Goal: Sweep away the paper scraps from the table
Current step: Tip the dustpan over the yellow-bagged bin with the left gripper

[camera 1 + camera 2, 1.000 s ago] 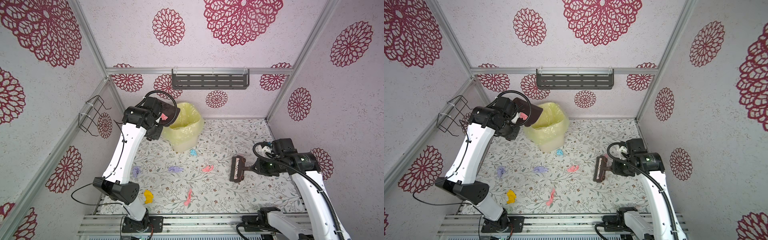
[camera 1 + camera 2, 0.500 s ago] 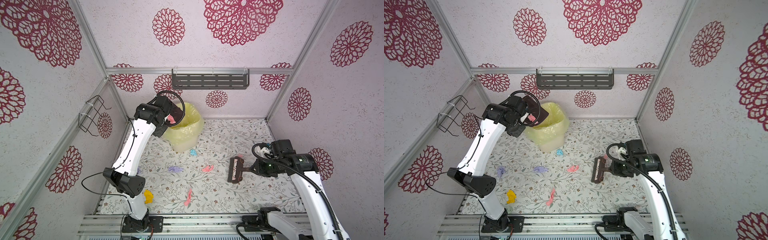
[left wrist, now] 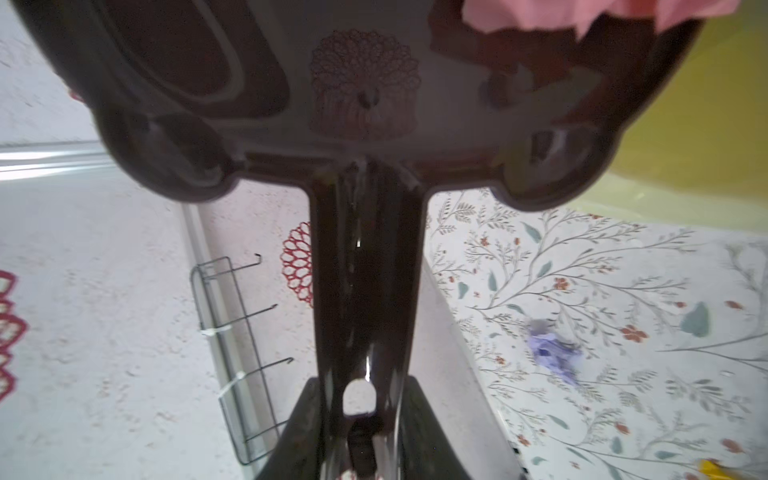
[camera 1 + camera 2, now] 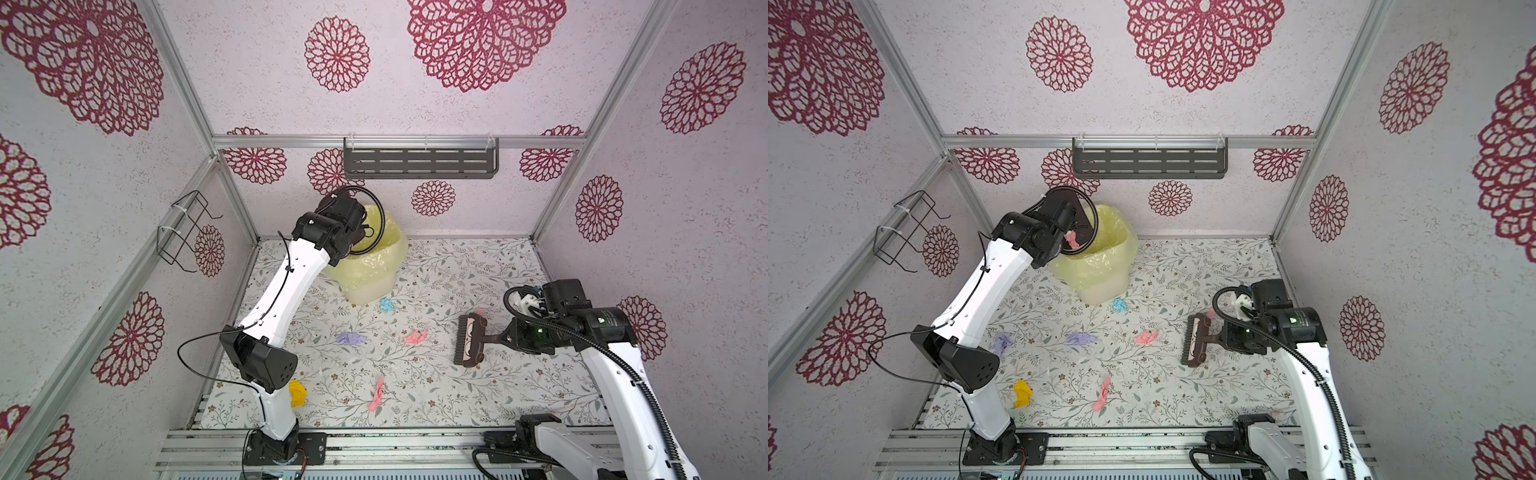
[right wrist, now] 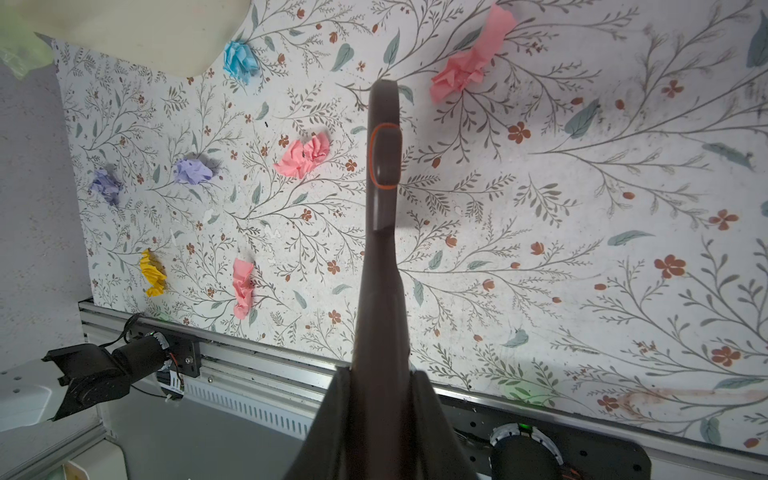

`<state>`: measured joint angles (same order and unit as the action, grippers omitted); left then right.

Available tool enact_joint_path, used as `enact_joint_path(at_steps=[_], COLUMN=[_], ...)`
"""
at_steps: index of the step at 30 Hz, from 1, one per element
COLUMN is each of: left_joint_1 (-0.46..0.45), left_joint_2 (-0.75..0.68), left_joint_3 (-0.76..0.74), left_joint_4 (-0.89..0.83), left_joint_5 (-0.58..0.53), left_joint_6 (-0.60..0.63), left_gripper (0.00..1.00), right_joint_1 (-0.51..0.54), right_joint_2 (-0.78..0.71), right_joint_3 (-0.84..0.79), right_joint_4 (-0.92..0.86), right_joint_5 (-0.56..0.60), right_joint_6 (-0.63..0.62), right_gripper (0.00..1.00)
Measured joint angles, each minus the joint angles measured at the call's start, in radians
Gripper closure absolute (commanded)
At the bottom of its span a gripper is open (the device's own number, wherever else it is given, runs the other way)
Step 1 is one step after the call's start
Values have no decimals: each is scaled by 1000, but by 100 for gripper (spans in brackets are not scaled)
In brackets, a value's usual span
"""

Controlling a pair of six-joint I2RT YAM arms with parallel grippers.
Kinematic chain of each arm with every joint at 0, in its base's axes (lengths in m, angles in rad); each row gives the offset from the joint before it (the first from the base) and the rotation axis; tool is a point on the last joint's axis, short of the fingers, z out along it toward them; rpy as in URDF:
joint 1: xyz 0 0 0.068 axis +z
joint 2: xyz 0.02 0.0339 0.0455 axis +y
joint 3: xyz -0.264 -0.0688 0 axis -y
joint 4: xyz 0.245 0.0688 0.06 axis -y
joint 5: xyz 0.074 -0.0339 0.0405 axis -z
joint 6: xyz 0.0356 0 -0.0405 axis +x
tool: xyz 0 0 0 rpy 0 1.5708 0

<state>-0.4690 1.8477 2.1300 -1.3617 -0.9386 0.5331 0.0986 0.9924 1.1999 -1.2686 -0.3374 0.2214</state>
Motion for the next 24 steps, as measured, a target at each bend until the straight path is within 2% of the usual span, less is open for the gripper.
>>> enact_joint_path(at_steps=[4,8,11,17,24], left_joint_1=[-42,-63,-65,-65,-68], left_joint_2=[-13,-24,-31,-84,-107], left_joint_3=[-123,-237,-276,-298,-261], left_joint_4=[200,419,542,645,647], left_joint_5=[-117,-192,-229,-267,-278], left_joint_6=[210,431,541,627,592], left_gripper=[100,100,100,100,100], right_joint_1=[0,-1,-1,-2,-2], right_joint_2=[0,0,0,0,0], right_joint_3=[0,0,0,0,0], right_joint_4=[0,-1,0,0,0], right_joint_5=[-11,-16,-18,-30,-22], right_joint_6=[0,-1,-1,-2,-4], right_gripper=[100,100,100,100,100])
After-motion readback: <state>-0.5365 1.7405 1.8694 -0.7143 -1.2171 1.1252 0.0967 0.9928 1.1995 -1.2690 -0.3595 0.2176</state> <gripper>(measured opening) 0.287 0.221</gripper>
